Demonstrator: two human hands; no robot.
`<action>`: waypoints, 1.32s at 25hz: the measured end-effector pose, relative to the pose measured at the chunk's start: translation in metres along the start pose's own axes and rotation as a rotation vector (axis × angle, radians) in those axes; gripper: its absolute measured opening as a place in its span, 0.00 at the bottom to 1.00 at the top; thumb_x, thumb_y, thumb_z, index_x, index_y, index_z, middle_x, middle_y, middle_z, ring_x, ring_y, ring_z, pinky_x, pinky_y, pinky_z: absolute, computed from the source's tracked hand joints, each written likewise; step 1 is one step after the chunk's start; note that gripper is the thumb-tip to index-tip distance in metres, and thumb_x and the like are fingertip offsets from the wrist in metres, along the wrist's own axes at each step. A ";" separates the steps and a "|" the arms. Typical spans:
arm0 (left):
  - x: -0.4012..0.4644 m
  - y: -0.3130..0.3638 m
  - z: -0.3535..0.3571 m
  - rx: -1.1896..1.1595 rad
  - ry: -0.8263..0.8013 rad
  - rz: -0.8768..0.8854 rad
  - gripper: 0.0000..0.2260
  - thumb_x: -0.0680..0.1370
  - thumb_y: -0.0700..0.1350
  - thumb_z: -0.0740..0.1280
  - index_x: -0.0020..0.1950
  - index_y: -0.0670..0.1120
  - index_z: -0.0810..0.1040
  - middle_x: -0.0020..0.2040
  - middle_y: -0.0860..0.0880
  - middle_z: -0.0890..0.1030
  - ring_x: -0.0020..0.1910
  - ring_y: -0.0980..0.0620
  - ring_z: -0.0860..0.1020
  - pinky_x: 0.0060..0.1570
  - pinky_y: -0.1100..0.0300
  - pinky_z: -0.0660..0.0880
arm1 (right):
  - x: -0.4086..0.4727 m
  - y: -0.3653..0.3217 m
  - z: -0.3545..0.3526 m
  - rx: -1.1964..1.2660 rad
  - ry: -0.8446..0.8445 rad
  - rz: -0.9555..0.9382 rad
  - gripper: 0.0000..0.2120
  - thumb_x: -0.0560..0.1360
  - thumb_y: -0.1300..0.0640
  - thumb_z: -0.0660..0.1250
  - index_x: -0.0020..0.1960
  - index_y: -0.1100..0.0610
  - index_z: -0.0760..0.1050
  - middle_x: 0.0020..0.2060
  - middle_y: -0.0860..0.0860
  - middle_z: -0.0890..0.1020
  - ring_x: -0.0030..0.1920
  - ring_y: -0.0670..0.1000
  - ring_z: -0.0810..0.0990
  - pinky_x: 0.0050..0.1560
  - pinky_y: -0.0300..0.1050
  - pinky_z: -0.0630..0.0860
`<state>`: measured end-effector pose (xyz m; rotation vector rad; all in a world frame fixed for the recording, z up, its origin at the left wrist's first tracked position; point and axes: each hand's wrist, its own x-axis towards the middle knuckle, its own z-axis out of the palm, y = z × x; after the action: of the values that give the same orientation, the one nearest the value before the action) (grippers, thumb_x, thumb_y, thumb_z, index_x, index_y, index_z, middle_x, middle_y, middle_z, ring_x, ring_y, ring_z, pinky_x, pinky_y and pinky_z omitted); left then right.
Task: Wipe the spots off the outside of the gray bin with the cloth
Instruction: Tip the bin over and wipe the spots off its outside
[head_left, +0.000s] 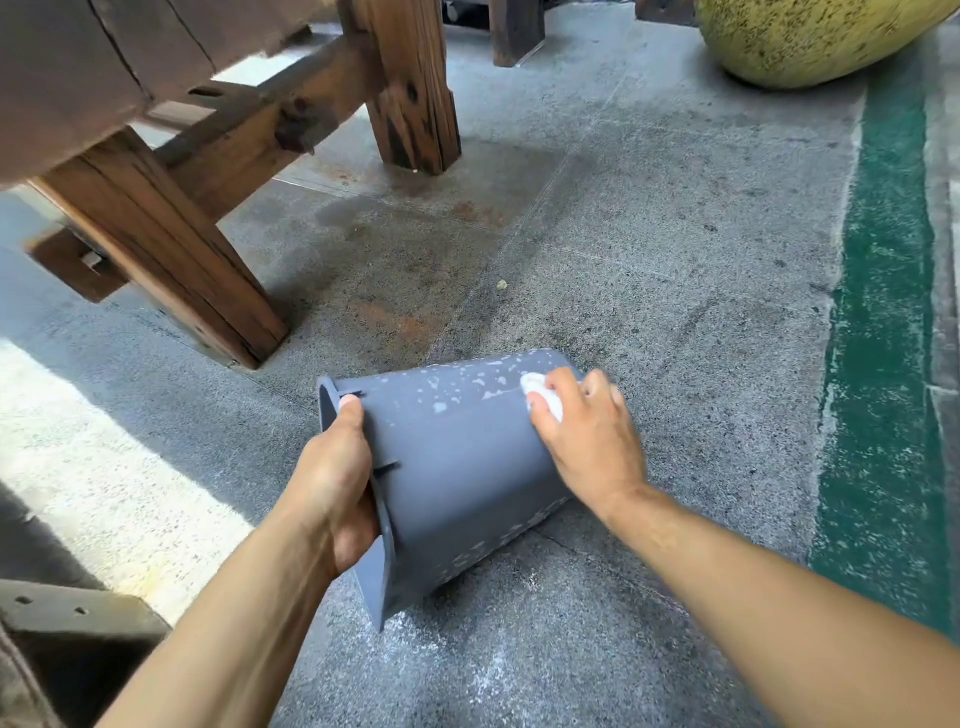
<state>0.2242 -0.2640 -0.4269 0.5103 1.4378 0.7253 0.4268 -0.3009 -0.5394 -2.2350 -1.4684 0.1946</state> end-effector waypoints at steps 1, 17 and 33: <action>0.003 0.002 -0.002 0.010 0.001 0.002 0.20 0.86 0.58 0.55 0.63 0.45 0.78 0.43 0.46 0.89 0.36 0.49 0.88 0.32 0.54 0.81 | 0.007 0.009 0.002 0.011 0.011 0.043 0.19 0.80 0.41 0.57 0.61 0.54 0.73 0.50 0.59 0.75 0.50 0.62 0.75 0.46 0.56 0.78; 0.016 0.007 -0.023 0.114 -0.110 0.138 0.23 0.82 0.60 0.60 0.55 0.43 0.84 0.50 0.40 0.89 0.43 0.43 0.88 0.42 0.49 0.82 | 0.048 0.051 -0.014 0.623 0.327 0.495 0.17 0.75 0.37 0.68 0.49 0.52 0.78 0.44 0.50 0.84 0.45 0.56 0.82 0.41 0.47 0.77; 0.006 0.000 -0.004 -0.024 -0.223 0.118 0.37 0.79 0.71 0.50 0.45 0.39 0.82 0.38 0.38 0.85 0.36 0.45 0.86 0.42 0.56 0.76 | -0.052 -0.123 -0.019 0.260 0.178 -0.508 0.08 0.75 0.52 0.68 0.53 0.49 0.82 0.44 0.51 0.74 0.47 0.57 0.78 0.34 0.52 0.78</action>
<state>0.2206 -0.2602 -0.4320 0.6411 1.1975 0.7538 0.3093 -0.3131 -0.4741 -1.5761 -1.7403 0.0193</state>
